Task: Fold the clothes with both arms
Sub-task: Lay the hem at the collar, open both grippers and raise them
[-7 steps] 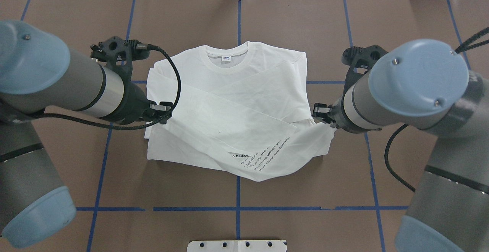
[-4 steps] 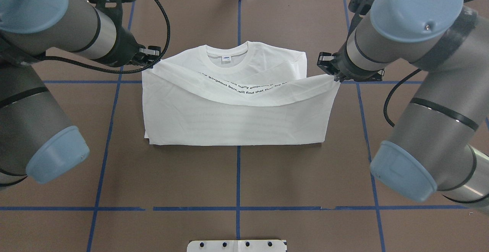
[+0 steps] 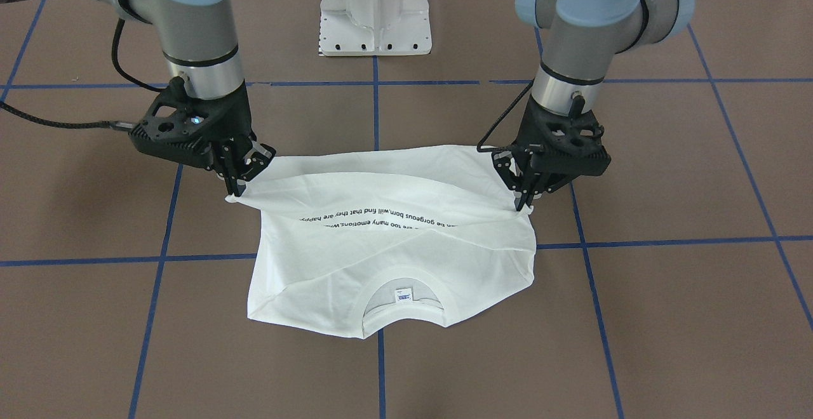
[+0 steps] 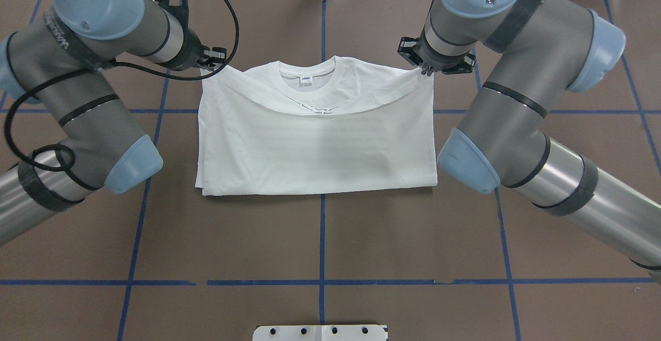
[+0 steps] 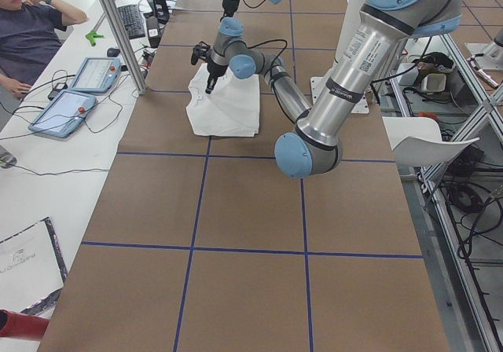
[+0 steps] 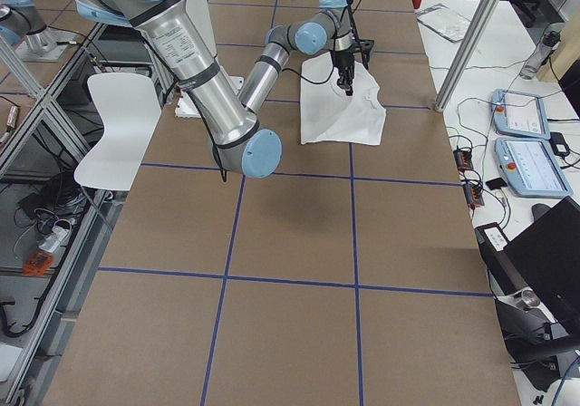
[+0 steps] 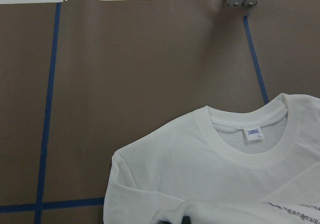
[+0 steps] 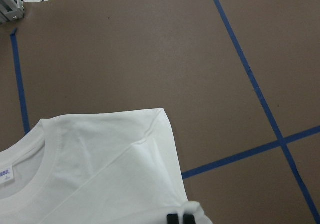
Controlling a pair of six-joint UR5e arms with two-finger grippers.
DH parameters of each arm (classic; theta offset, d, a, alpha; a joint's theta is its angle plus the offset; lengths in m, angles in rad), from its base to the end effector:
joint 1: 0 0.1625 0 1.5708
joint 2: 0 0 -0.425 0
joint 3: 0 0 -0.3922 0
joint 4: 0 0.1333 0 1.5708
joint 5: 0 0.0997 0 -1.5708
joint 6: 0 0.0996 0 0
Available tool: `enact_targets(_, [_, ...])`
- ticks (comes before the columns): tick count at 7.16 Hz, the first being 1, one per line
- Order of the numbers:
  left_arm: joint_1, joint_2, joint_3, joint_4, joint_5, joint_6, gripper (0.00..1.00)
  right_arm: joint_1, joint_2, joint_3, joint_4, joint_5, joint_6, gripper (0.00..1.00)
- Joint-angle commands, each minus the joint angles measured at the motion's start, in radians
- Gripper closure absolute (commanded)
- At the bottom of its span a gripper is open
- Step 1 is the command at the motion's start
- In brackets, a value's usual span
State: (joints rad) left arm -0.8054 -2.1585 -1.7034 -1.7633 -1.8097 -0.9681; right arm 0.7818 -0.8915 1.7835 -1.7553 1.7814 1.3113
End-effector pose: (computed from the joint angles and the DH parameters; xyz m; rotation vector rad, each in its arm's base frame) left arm 0.3836 -0.5577 0.2378 0.4186 0.8359 -0.0787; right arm -0.3837 -0.5394 0.1971 0.1770 -0.7173 0.4241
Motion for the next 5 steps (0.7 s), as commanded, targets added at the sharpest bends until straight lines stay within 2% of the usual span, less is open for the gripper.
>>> enact_targets(1, [-0.001, -0.044, 0.189, -0.117, 0.003, 0.012, 1.00, 0.010, 0.013, -0.168, 0.153, 0.000, -0.018, 1.00])
enact_targets(3, [-0.001, -0.044, 0.258, -0.137, 0.035, 0.075, 1.00, 0.010, 0.013, -0.287, 0.256, 0.000, -0.029, 1.00])
enact_targets(5, [0.002, -0.037, 0.286, -0.139, 0.035, 0.104, 1.00, 0.005, 0.011, -0.341, 0.281, 0.000, -0.032, 1.00])
